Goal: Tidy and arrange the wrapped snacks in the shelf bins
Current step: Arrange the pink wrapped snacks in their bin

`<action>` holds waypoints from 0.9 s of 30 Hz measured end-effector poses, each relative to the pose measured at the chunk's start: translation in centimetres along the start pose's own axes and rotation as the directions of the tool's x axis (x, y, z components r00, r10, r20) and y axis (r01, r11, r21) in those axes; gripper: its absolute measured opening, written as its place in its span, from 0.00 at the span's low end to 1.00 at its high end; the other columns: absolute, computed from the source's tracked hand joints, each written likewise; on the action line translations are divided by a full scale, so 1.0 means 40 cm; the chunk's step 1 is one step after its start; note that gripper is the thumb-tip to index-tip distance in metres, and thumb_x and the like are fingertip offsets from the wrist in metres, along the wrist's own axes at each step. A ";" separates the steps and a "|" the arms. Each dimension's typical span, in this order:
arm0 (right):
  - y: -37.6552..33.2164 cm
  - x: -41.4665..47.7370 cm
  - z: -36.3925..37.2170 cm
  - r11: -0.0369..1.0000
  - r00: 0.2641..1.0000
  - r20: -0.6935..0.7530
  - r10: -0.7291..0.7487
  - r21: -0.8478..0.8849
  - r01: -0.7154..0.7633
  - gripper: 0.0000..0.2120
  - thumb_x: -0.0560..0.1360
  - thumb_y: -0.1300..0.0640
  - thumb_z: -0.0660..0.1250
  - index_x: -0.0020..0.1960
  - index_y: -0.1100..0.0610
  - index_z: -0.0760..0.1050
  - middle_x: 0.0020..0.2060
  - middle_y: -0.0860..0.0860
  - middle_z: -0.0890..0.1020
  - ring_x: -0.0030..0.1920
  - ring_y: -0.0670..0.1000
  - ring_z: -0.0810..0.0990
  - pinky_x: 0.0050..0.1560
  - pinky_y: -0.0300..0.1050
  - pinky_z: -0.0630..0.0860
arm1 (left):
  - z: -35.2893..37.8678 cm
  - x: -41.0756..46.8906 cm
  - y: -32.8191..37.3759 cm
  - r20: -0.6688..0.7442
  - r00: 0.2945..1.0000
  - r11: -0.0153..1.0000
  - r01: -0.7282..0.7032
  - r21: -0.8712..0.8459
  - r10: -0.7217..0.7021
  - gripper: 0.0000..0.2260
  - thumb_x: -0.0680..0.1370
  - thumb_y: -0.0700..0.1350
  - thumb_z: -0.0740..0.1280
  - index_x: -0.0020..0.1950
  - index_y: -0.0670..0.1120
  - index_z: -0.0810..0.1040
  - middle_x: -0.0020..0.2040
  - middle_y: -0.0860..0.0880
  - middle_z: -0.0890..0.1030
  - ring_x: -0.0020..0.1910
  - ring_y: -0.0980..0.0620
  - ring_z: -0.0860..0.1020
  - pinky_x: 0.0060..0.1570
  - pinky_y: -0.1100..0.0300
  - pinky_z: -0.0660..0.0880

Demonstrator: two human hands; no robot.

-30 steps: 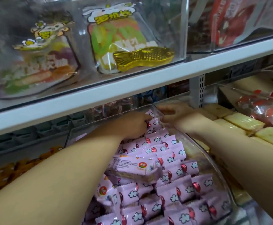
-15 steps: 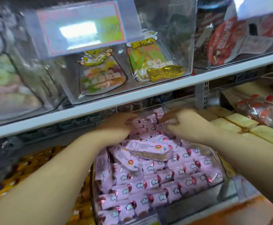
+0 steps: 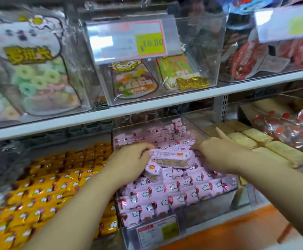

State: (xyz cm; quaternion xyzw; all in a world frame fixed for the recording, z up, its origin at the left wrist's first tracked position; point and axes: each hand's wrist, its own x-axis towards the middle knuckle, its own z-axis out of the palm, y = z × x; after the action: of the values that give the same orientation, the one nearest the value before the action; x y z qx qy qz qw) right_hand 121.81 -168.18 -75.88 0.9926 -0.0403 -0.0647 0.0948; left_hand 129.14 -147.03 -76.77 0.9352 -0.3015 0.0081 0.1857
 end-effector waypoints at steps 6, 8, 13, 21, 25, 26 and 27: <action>0.000 0.005 -0.009 0.999 0.999 -0.027 -0.018 -0.031 0.017 0.08 0.76 0.61 0.55 0.51 0.51 0.69 0.44 0.46 0.77 0.58 0.51 0.75 0.73 0.57 0.45 | 0.002 -0.017 -0.007 -0.054 0.998 1.000 -0.013 0.008 0.013 0.15 0.82 0.52 0.54 0.66 0.60 0.71 0.65 0.59 0.75 0.62 0.54 0.73 0.64 0.51 0.68; 0.003 0.004 -0.001 1.000 0.997 -0.080 -0.012 0.028 0.014 0.14 0.78 0.58 0.54 0.60 0.49 0.71 0.53 0.46 0.80 0.61 0.50 0.75 0.73 0.58 0.44 | 0.002 -0.019 -0.004 -0.063 0.998 1.000 -0.012 -0.006 0.011 0.15 0.82 0.51 0.54 0.67 0.60 0.71 0.65 0.58 0.75 0.62 0.54 0.73 0.64 0.50 0.68; -0.028 -0.033 -0.025 0.840 0.942 -0.335 -0.037 0.501 0.211 0.18 0.77 0.42 0.57 0.63 0.45 0.73 0.57 0.43 0.80 0.56 0.46 0.77 0.66 0.53 0.67 | 0.003 -0.019 -0.003 -0.070 0.998 1.000 -0.012 -0.018 0.011 0.15 0.82 0.51 0.54 0.67 0.59 0.72 0.65 0.58 0.76 0.61 0.55 0.73 0.64 0.50 0.69; -0.050 -0.027 -0.020 0.621 0.937 -0.343 0.069 0.750 0.229 0.06 0.73 0.51 0.70 0.50 0.48 0.78 0.38 0.48 0.83 0.26 0.43 0.73 0.26 0.31 0.68 | -0.013 -0.024 -0.009 -0.040 0.999 0.999 -0.013 -0.045 0.011 0.16 0.81 0.53 0.57 0.68 0.60 0.70 0.64 0.58 0.76 0.60 0.56 0.73 0.63 0.53 0.69; -0.043 -0.013 -0.021 0.222 0.963 -0.176 0.203 0.967 0.130 0.13 0.74 0.50 0.68 0.49 0.61 0.81 0.27 0.49 0.77 0.30 0.48 0.74 0.33 0.35 0.71 | -0.031 -0.022 -0.009 -0.113 0.993 0.990 -0.058 -0.126 0.044 0.18 0.80 0.51 0.61 0.70 0.58 0.69 0.65 0.56 0.75 0.54 0.56 0.76 0.52 0.64 0.70; -0.049 -0.008 -0.022 0.086 0.973 -0.117 0.197 0.991 0.102 0.17 0.74 0.51 0.69 0.50 0.66 0.79 0.27 0.48 0.77 0.31 0.48 0.77 0.36 0.37 0.74 | -0.033 -0.022 -0.006 -0.126 0.989 0.989 -0.086 -0.119 0.071 0.19 0.79 0.50 0.62 0.70 0.58 0.68 0.65 0.57 0.74 0.51 0.57 0.76 0.50 0.65 0.69; -0.057 -0.005 -0.023 -0.036 0.981 -0.067 0.182 0.997 0.075 0.18 0.74 0.52 0.69 0.52 0.68 0.79 0.29 0.49 0.79 0.32 0.48 0.78 0.38 0.39 0.76 | -0.034 -0.021 -0.002 -0.138 0.986 0.985 -0.117 -0.124 0.099 0.20 0.78 0.48 0.64 0.70 0.58 0.68 0.65 0.58 0.74 0.50 0.60 0.76 0.50 0.66 0.68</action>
State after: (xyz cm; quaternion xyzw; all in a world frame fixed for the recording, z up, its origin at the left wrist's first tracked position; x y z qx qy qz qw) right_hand 121.90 -165.75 -75.39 0.7557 -0.1044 0.0765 -0.6419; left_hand 128.64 -146.01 -75.65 0.9006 -0.3389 0.0596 0.2657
